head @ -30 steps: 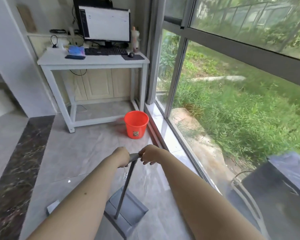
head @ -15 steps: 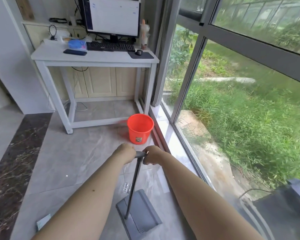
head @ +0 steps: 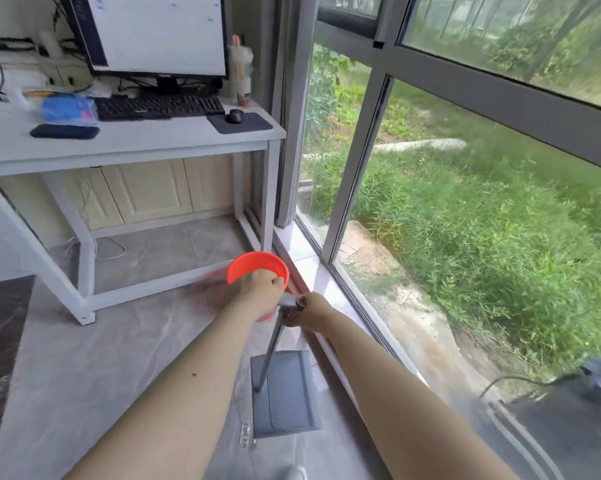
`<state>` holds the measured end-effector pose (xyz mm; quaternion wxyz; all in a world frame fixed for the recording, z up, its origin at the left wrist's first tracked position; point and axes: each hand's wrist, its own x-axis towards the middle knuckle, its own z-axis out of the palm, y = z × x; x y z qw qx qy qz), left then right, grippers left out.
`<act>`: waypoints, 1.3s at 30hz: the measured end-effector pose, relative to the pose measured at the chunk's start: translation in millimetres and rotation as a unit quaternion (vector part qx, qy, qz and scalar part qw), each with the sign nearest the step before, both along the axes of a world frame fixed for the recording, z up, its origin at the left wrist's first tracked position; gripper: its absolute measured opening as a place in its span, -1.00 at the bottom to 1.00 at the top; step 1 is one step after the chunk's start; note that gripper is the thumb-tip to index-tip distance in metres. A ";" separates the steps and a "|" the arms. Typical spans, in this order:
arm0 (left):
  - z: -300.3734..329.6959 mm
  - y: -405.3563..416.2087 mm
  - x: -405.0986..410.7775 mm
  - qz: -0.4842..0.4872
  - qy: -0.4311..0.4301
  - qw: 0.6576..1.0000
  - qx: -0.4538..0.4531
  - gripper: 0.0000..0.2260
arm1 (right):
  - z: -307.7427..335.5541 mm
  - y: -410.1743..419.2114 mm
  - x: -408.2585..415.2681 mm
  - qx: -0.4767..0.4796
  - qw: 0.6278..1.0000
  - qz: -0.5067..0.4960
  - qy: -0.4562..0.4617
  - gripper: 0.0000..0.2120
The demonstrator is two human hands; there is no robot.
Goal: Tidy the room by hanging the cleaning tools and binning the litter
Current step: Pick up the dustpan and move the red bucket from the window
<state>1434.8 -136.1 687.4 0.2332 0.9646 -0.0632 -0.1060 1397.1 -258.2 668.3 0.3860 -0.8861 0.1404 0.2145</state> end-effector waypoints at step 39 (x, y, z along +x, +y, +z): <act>-124.7 -59.2 455.3 -0.042 0.177 0.976 -0.122 -0.67 | -108.2 -39.9 407.4 -0.157 0.972 -0.170 0.043 -0.81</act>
